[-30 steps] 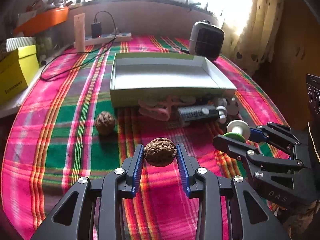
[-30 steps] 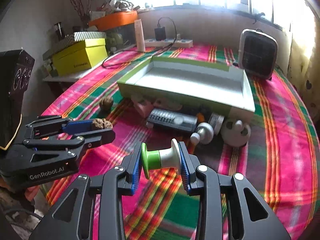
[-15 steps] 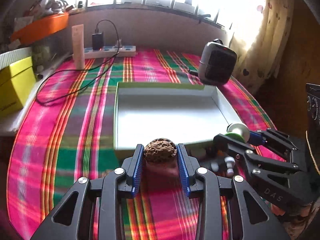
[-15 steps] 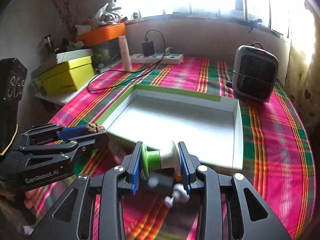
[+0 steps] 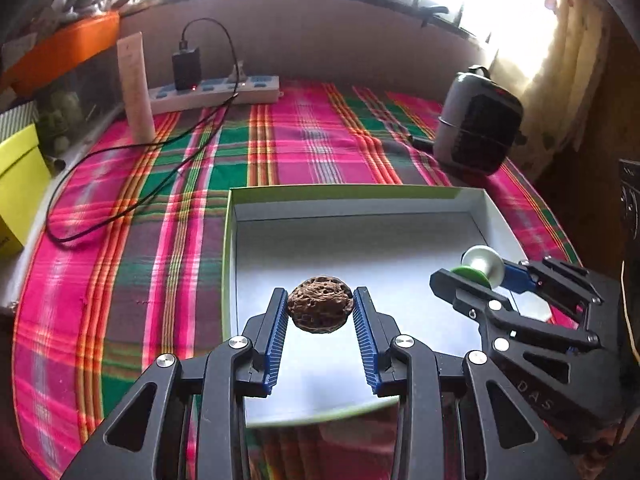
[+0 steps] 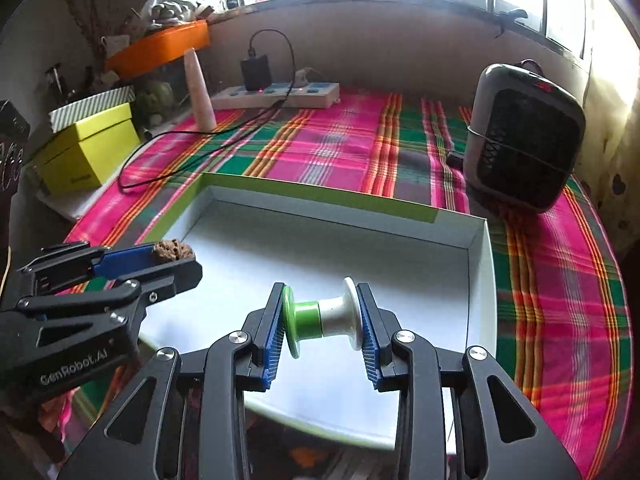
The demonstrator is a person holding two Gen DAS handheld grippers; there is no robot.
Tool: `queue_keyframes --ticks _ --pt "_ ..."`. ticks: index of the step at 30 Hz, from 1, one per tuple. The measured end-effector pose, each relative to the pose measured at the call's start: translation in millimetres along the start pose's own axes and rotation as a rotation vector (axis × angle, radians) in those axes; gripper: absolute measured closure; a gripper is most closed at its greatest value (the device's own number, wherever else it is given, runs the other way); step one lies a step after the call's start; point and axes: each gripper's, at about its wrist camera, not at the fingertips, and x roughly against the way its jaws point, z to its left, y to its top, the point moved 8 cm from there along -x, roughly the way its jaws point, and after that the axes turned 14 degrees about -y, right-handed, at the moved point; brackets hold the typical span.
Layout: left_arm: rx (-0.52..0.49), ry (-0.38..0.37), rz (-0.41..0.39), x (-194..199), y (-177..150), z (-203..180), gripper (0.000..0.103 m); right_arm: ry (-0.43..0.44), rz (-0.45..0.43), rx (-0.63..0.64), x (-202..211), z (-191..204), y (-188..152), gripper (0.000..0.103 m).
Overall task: Organize objects
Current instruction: 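Grasp the walnut with the left gripper while the right gripper carries the spool toward the tray, then open the left gripper to drop the walnut in the tray while the right gripper releases the spool there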
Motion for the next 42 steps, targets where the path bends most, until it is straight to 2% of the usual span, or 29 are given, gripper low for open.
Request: queue_keyframes --ticks 10,28,30,31,32,38,42 --pt "0.014 0.018 0.037 -20.0 4.7 9.1 0.072 -0.023 0.045 0.003 -21.4 -2.6 4.3 0.068" --pt "-0.025 0.025 0.038 -23.7 7.4 7.7 0.07 -0.047 0.063 0.006 -27.6 0.4 1.2 0.068" --pt "-0.021 0.02 0.039 -23.2 7.3 7.5 0.07 -0.053 0.064 0.001 -27.3 -0.4 1.1 0.06" --pt "-0.019 0.018 0.039 -22.7 7.1 7.2 0.07 -0.054 0.063 -0.006 -26.3 -1.3 1.2 0.05" --pt "-0.019 0.019 0.037 -21.7 7.0 6.8 0.069 -0.053 0.06 -0.011 -25.0 -1.8 1.2 0.047" --pt "-0.017 0.025 0.013 -12.0 5.7 4.7 0.06 -0.074 0.047 -0.015 -16.5 -5.2 0.1 0.047" --pt "-0.015 0.011 -0.007 -1.3 4.6 1.6 0.059 -0.076 0.034 -0.031 -6.8 -7.2 -2.0 0.047"
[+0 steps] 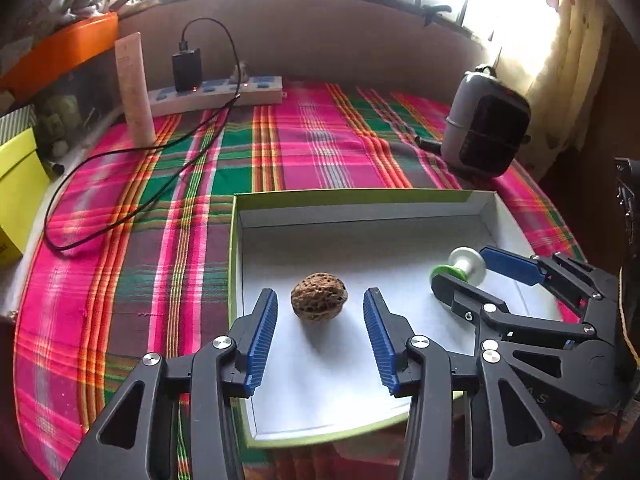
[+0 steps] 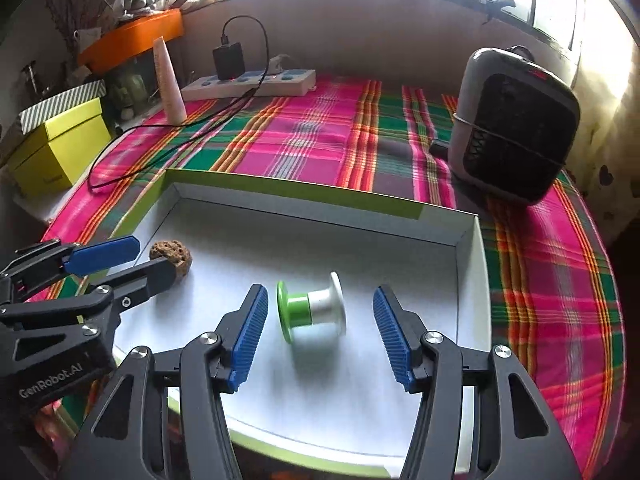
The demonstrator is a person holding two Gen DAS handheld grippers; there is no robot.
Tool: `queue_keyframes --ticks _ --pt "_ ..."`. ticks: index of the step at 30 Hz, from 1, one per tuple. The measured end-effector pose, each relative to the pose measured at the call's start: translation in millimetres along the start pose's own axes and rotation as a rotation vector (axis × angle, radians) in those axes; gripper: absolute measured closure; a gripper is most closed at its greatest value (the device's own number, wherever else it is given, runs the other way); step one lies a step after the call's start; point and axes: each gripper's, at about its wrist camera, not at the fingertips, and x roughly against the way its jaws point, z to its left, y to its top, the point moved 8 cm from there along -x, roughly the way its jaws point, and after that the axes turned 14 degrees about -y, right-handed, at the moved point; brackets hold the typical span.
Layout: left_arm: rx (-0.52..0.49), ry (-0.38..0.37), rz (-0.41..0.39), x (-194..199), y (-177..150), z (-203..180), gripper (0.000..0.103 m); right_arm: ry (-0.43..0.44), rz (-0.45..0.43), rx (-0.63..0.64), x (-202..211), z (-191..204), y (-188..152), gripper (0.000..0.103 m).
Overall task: Organize objects
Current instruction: 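Open the left gripper to drop the walnut in the tray while the right gripper releases the spool there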
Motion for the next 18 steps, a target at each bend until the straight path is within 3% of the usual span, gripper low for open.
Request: queue_keyframes --ticks 18 --pt "0.001 0.005 -0.092 64.2 -33.4 1.0 0.054 0.002 -0.094 -0.064 62.8 -7.8 -30.7 0.047"
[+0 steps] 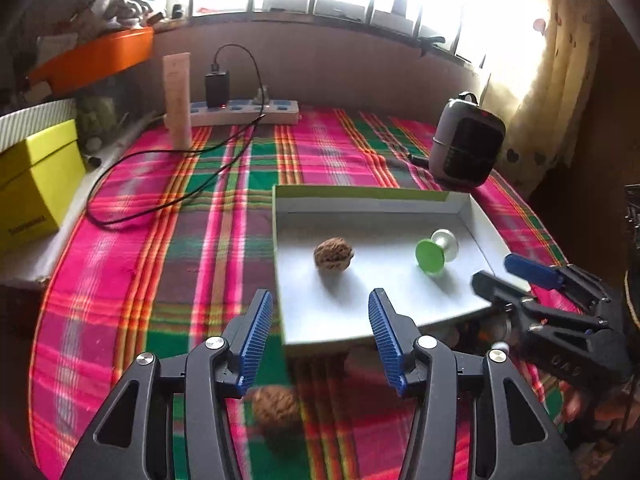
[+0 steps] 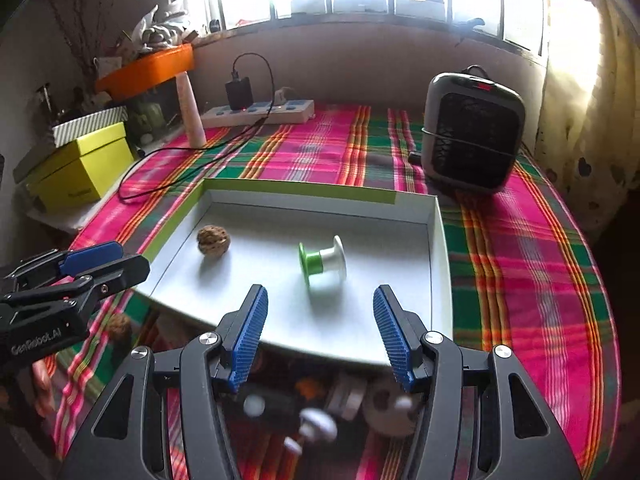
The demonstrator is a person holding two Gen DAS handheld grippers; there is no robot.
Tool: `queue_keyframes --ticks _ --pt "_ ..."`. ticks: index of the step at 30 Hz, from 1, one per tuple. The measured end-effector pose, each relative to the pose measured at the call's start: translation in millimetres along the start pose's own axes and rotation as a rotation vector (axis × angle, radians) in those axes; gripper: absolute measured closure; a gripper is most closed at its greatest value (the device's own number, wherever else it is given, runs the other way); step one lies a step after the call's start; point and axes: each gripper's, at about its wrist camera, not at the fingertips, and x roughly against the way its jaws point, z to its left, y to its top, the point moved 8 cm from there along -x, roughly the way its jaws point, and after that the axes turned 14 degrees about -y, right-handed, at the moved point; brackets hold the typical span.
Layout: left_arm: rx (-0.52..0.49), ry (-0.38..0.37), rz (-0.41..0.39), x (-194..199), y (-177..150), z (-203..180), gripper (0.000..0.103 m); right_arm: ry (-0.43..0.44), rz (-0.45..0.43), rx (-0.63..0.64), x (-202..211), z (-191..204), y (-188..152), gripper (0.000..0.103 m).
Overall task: Organize objects
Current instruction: 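Open the left gripper to drop the walnut in the tray while the right gripper releases the spool there, then grasp the second walnut with the left gripper while the right gripper grasps the white knob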
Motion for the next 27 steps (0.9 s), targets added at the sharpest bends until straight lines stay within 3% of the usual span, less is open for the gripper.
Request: queue_keyframes --ticks 10,27 --pt "0.022 -0.011 0.015 20.2 -39.2 10.8 0.054 -0.022 -0.03 -0.004 24.1 -13.1 -25.1 0.047" --pt "0.085 0.011 0.059 2.1 -59.6 26.1 0.054 -0.036 0.011 -0.04 26.0 -30.7 -58.7 0.047"
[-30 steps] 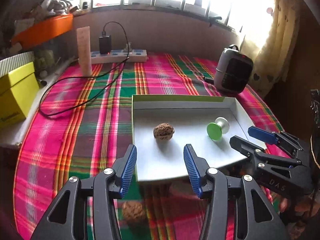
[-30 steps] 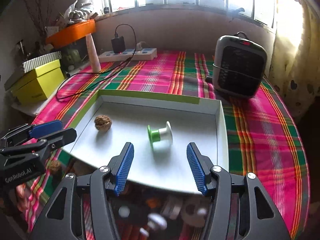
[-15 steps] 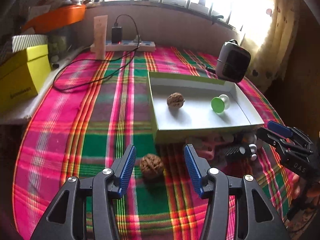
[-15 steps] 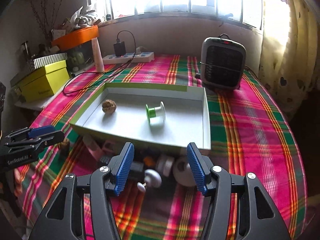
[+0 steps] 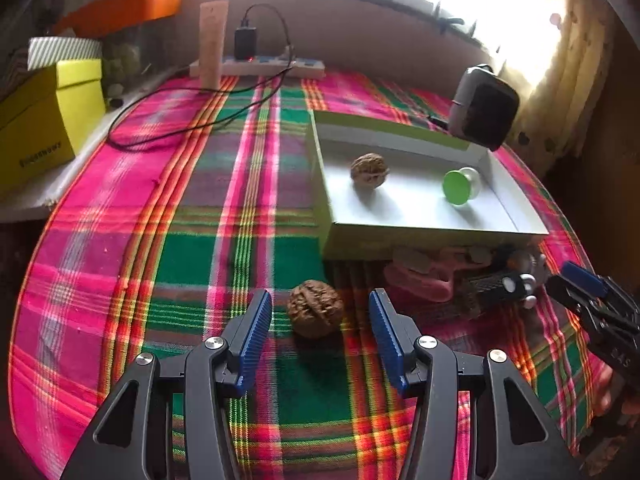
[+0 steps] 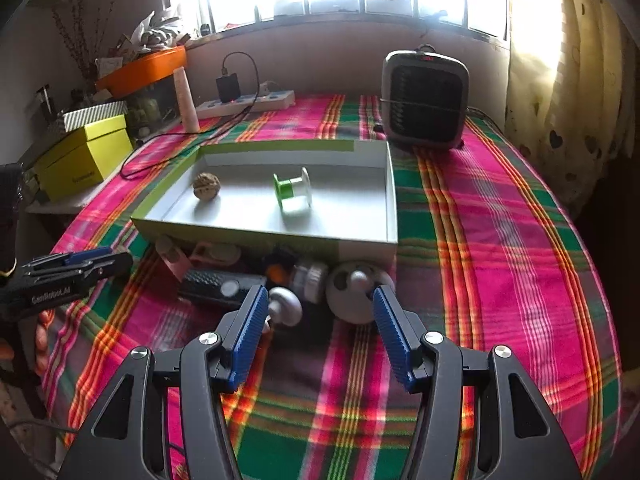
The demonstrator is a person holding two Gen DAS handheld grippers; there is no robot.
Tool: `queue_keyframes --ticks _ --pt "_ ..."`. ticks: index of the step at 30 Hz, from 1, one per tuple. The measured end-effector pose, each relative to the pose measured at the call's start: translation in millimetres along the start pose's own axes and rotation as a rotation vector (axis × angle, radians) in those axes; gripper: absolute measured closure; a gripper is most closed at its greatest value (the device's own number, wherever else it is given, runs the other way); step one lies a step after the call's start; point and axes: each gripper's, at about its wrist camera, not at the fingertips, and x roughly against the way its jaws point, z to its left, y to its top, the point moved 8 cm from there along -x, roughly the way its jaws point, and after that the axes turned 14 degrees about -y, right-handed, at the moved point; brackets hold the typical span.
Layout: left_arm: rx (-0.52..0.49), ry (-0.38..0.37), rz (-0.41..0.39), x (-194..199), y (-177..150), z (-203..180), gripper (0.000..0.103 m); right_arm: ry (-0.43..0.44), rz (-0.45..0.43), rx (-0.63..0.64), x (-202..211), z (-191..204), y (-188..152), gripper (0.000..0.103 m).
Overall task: Organize objects
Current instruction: 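Grasp the second walnut with the left gripper while the right gripper grasps the white knob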
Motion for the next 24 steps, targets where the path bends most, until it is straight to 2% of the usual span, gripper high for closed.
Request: queue_keyframes --ticks 6,8,12,24 --pt "0.012 0.002 -0.004 -2.1 -0.3 2.5 0.056 -0.002 0.027 -0.012 -4.2 -3.4 -8.8 0.047" --pt "0.013 0.011 -0.008 -2.1 -0.1 3.4 0.065 0.018 0.022 -0.013 -2.4 -1.3 -9.9 0.047" --pt "0.005 0.02 -0.012 -2.4 -0.1 4.4 0.075 0.043 0.023 0.007 -2.8 8.3 -11.5 0.047" --pt "0.0 0.003 -0.011 -2.8 -2.2 -0.7 0.076 0.094 0.05 0.033 -12.5 25.6 -11.0 0.047"
